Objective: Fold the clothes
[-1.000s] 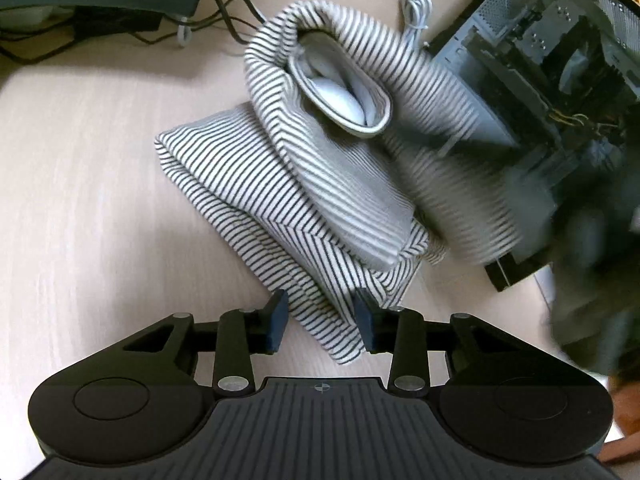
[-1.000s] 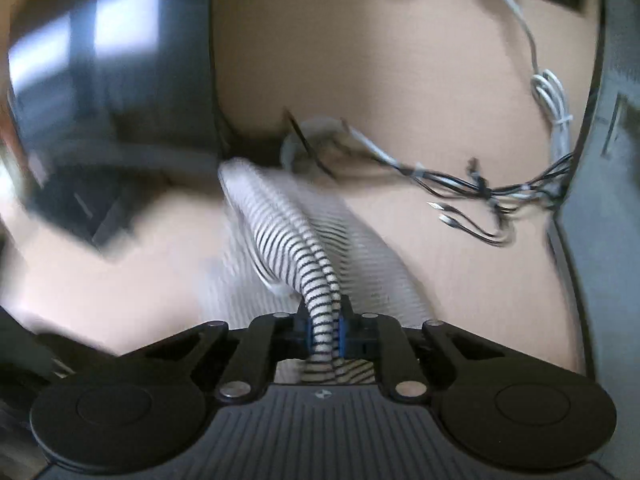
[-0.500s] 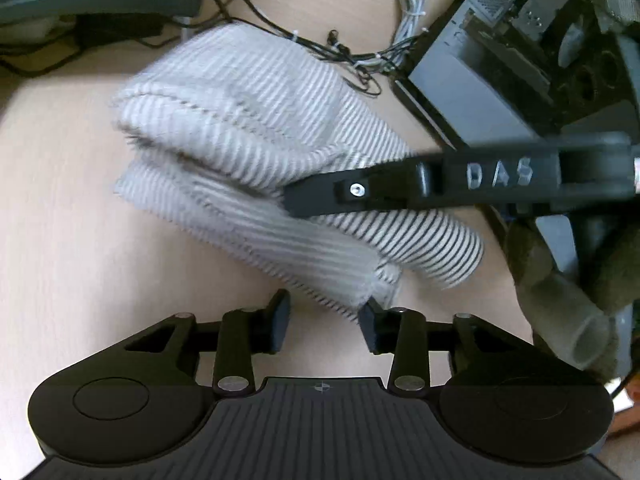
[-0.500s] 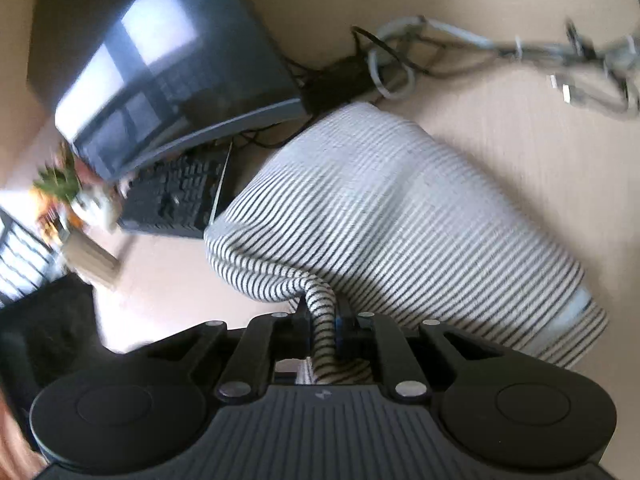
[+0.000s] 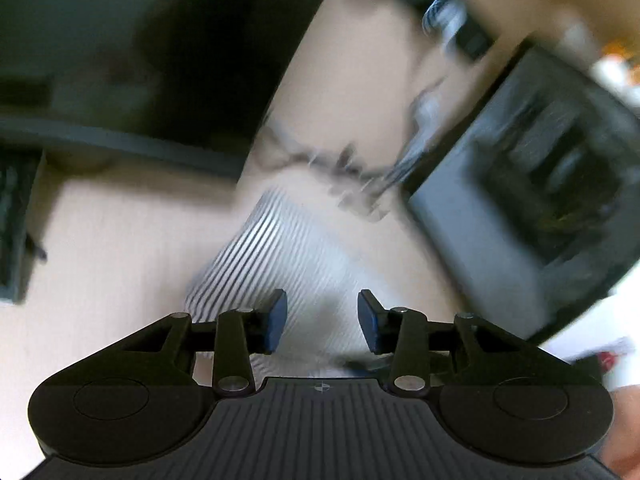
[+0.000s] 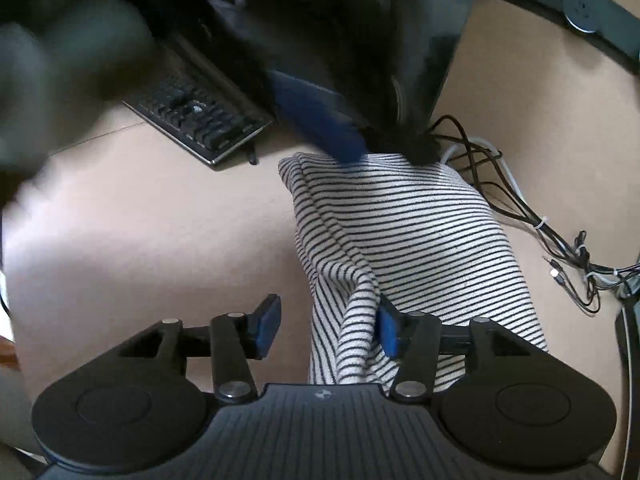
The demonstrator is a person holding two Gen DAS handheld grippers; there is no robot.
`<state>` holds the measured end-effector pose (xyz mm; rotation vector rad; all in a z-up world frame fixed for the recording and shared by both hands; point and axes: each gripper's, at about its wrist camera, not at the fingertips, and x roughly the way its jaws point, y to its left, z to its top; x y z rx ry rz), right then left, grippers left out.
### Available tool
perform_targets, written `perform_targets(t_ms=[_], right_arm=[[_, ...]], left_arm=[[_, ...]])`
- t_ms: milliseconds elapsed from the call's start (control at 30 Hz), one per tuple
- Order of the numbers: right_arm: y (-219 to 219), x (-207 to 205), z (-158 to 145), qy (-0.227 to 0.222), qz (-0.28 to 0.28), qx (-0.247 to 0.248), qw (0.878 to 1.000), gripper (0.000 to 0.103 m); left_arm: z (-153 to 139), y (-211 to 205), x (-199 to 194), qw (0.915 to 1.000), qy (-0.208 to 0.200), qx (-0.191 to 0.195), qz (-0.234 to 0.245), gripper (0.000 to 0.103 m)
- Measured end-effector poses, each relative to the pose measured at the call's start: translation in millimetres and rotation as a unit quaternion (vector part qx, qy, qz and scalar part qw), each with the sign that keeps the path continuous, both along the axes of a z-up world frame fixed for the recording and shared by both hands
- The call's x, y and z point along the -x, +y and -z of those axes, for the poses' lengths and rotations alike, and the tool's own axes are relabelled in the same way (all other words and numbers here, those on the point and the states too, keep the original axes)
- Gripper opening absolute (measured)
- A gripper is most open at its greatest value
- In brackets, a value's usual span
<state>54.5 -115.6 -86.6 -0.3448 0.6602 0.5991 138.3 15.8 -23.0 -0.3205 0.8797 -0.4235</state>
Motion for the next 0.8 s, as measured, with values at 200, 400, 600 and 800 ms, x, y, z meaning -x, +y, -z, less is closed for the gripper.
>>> perform_targets(t_ms=[200, 400, 600, 800], right_arm=[[-74.1, -14.9, -69.8, 0.055, -0.006, -0.145, 0.988, 0.048], [-63.9, -35.5, -13.0, 0.08, 0.023, -0.053, 0.995, 0.035], [-66.3, -37.3, -35.0, 0.064, 0.008, -0.068, 0.996, 0.037], [-88.3, -85.6, -44.2, 0.022, 0.057, -0.051, 0.997, 0.074]], left_arm=[[16.2, -3.1, -7.2, 0.9999, 0.001, -0.014, -0.01, 0.033], [16.9, -2.4, -6.1, 0.9994, -0.004, -0.032, -0.01, 0.032], [16.2, -3.5, -5.5, 0.9987, -0.007, -0.049, -0.014, 0.033], [16.2, -2.5, -4.7, 0.9986, -0.009, -0.046, -0.024, 0.033]])
